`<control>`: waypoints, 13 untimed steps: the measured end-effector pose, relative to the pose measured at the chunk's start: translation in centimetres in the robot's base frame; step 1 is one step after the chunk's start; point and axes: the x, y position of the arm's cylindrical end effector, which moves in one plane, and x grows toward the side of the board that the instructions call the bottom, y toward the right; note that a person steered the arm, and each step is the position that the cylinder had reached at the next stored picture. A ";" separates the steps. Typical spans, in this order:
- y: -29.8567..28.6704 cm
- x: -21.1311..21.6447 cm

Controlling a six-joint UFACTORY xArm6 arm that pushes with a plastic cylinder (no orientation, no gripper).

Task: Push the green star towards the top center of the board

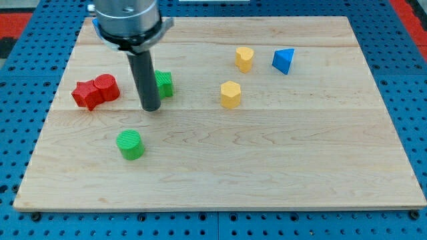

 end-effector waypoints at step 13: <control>10.2 -15.0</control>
